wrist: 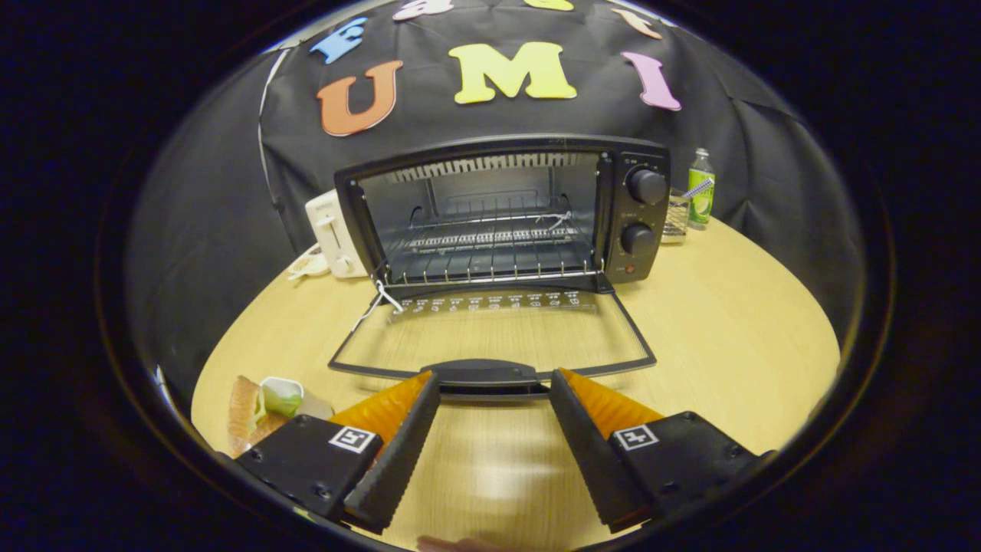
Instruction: Open the toaster oven, put the food inside, and close the toaster oven door.
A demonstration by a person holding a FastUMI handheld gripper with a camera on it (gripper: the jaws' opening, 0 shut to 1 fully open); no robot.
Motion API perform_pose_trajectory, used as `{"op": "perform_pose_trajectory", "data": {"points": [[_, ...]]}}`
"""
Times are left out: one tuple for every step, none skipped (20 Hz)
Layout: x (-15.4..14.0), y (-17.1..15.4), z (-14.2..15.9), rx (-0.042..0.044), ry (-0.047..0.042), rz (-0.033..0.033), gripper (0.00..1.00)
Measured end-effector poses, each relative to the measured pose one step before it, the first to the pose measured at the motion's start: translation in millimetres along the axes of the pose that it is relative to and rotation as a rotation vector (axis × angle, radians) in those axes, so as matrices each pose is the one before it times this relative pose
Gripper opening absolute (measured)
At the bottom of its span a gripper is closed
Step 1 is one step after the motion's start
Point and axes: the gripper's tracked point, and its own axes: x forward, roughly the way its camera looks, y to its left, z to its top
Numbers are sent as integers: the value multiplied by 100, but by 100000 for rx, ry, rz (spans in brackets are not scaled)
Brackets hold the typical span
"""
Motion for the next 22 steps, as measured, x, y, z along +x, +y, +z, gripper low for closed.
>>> {"op": "perform_pose_trajectory", "data": {"points": [[-339, 416, -363, 1099, 2750, 3542, 98], [-517, 704, -186, 2525, 2308, 5605, 98], [-608, 1034, -94, 2896, 2279, 7429, 98], [-466, 1147, -184, 2932, 3739, 8826, 97], [-666, 742, -97, 5100, 2786, 7097, 97], [-505, 608, 263, 5964, 1536, 6304, 96], [-521, 696, 193, 5607, 1563, 6360, 96], [-435, 893, -231, 4077, 4252, 6262, 94], [-336, 1163, -683, 3916, 4638, 7199, 93], [-248, 1349, -964, 3042, 5963, 7210, 92], [-210, 1141, -927, 2548, 5116, 5590, 91], [268, 471, -821, 1060, 4441, 3008, 90], [488, -53, -746, -767, 3536, 586, 89], [375, -19, -575, -2223, 3132, -896, 87], [555, 260, -475, -2655, 2861, -868, 87], [412, 522, -294, -2511, 2663, 85, 86], [582, 378, -109, -2002, 1972, -315, 85], [372, 421, 256, -1195, 1052, -319, 84], [-44, 181, 216, 70, 1083, -1303, 84], [171, -160, 413, 669, 974, -2393, 83], [145, 138, 100, 175, 2275, -2169, 82], [182, -29, -68, 116, 3491, -2490, 81]]}}
